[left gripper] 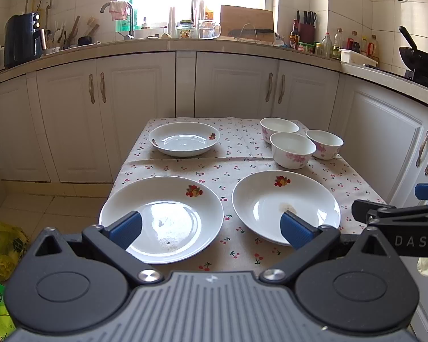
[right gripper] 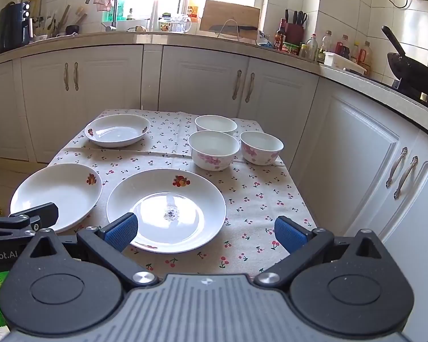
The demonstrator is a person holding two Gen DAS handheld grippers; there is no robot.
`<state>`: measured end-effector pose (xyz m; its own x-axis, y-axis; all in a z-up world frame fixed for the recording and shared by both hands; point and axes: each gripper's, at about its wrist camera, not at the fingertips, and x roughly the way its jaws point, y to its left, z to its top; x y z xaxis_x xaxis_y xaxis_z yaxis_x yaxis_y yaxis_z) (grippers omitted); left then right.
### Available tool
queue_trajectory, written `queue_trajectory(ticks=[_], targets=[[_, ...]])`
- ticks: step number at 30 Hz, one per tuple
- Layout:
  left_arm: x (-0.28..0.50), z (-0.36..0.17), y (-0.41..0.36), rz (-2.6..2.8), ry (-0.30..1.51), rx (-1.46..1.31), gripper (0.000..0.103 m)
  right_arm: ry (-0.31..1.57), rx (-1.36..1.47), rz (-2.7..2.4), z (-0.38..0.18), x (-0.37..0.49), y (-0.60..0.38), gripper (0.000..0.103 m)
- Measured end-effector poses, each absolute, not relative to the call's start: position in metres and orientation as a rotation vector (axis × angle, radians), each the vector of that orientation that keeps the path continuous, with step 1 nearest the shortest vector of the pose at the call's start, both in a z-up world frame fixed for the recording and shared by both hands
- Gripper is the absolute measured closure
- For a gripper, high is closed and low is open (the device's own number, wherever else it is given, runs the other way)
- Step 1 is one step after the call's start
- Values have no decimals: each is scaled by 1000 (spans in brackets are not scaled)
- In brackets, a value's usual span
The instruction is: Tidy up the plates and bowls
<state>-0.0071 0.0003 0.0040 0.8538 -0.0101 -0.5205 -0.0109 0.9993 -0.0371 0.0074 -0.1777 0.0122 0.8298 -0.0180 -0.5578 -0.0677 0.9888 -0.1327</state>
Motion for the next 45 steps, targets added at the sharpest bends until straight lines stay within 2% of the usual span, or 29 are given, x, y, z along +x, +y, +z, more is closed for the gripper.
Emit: queue_trajectory(ticks=[45], targets=[[-8, 4, -1, 0, 545, -41, 1, 582, -160, 12, 13, 5, -176, 0]])
